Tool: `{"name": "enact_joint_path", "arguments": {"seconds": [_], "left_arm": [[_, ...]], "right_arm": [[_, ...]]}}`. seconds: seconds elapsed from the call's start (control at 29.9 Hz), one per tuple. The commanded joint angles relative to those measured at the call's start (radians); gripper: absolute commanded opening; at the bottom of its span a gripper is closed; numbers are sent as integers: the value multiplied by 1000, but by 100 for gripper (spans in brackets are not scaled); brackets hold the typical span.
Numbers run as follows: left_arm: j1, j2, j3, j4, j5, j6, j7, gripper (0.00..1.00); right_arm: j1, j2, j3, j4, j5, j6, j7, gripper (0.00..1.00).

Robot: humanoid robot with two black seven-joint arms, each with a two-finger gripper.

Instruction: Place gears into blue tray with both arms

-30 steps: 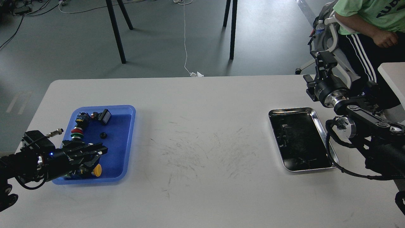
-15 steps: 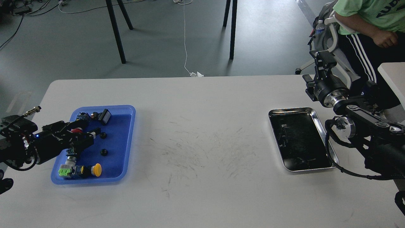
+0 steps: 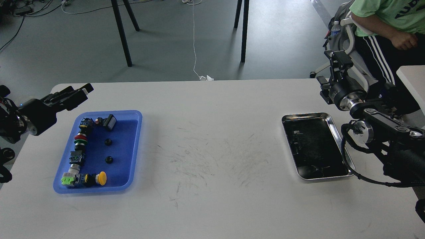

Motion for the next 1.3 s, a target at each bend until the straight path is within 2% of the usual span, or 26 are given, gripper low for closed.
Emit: {"name": "enact_joint_path", "arguments": {"seconds": [0.0,0.13,0.37,0.5,0.67,0.87,1.07,1.27], "left_arm": [[-27,-17,-30,3,-170,-77,0,88],[-50,-40,-56,19,-293,-192,0,98],[-60,-93,-133,80,-512,-350,0,98],[-63,-119,-150,88,-652,-511,0,98],[-60,-136,-214,150,-813,-624,0,98],[-60,-217,-209,186,-865,-624,0,98],[-61,-216,-216,201,-925,-624,22,98],[-53,-213,-223,201,-934,-624,15,98]], "right_arm": [[4,-1,0,8,-1,-2,-1,98],[6,1,2,14,0,-2,-2,98],[3,1,34,60,10,-2,-10,99],[1,7,65,92,19,-3,-4,99],[3,16,68,115,40,-3,-11,99],[4,13,68,127,186,14,-33,99],[4,16,78,132,207,46,-31,99],[4,27,92,134,207,38,-31,99]]}}
